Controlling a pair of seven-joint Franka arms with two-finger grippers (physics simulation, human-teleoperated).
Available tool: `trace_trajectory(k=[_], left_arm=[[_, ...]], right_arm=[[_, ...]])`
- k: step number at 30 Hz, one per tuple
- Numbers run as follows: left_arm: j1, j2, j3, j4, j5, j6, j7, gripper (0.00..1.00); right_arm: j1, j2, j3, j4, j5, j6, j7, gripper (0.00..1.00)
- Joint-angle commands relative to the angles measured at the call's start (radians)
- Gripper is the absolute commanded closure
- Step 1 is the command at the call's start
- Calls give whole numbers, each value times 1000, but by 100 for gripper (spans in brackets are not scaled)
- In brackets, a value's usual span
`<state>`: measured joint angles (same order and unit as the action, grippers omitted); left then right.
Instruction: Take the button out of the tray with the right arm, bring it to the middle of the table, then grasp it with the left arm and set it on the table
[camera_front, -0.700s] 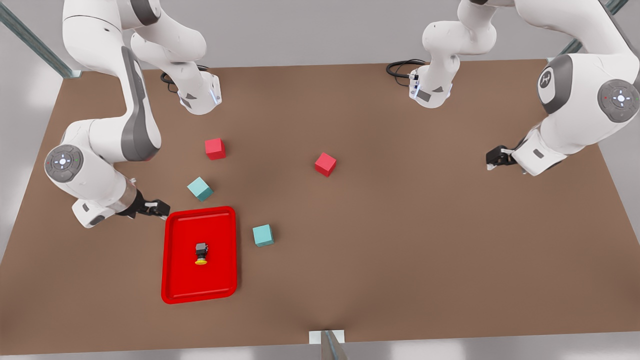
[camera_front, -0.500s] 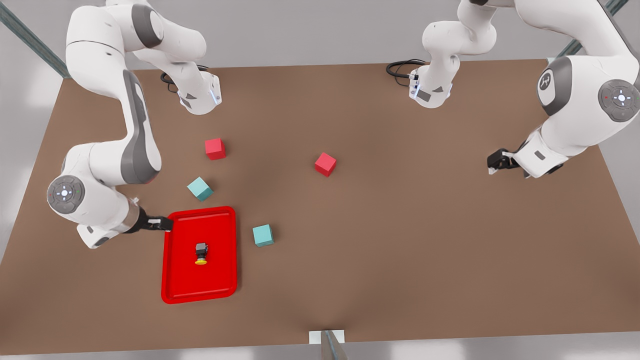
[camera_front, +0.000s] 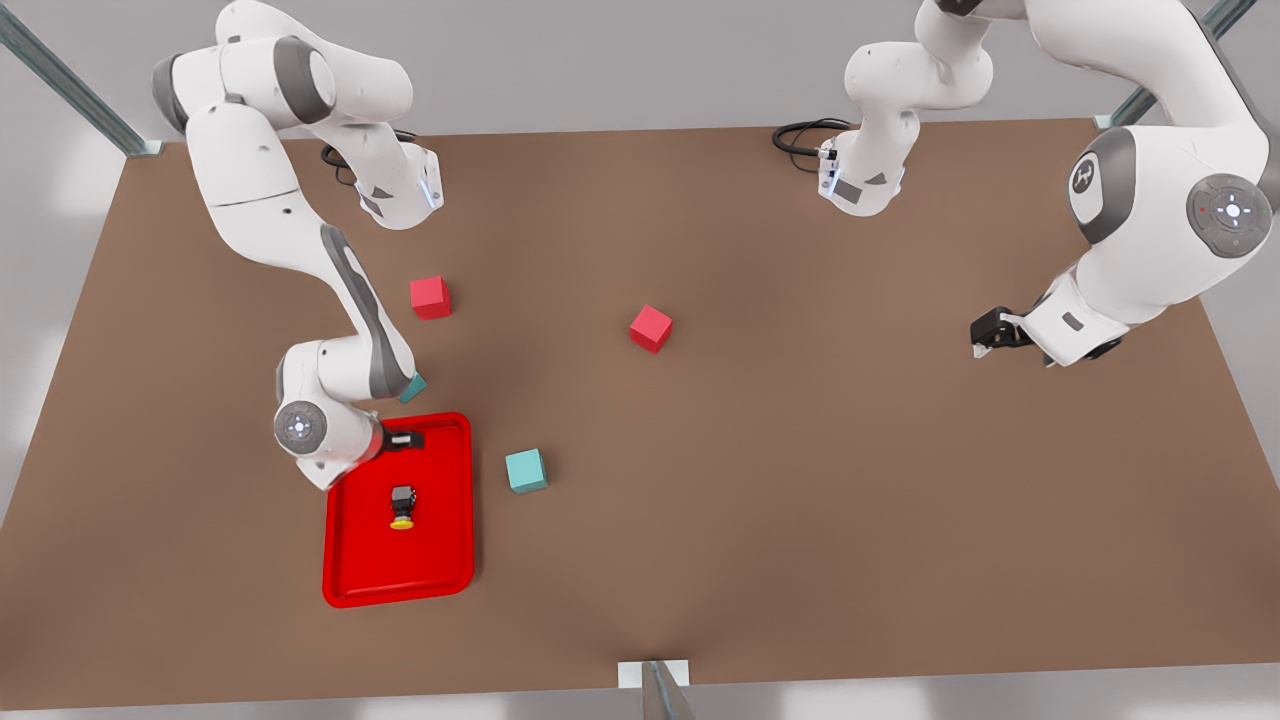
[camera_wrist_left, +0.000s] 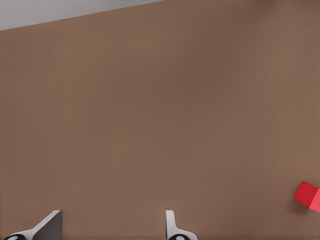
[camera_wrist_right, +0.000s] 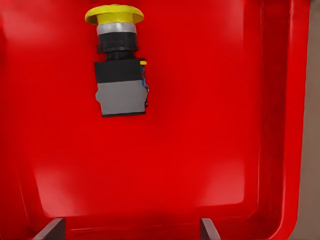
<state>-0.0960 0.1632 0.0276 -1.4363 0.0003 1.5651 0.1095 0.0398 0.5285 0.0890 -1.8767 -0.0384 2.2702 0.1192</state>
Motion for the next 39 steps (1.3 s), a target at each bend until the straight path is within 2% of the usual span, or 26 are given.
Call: trace_trajectory(k=[1, 10, 17, 37, 39], left_arm=[[1, -1, -1, 0, 0, 1, 12, 0], [-1, 12, -2, 0, -2, 1, 12, 0], [1, 13, -2, 0, -3, 1, 12, 0], [-2, 52, -2, 2, -3, 3, 12, 0], [-2, 58, 0, 4, -2, 13, 13, 0]], right_arm=[[12, 1, 2, -7, 0, 330, -183, 0], [-14, 22, 0, -56, 2, 354, -268, 0], [-8, 123, 0, 68, 2, 296, -276, 0], [-14, 166, -5, 80, 12, 279, -266, 0], [-12, 194, -5, 162, 26, 172, -266, 0]])
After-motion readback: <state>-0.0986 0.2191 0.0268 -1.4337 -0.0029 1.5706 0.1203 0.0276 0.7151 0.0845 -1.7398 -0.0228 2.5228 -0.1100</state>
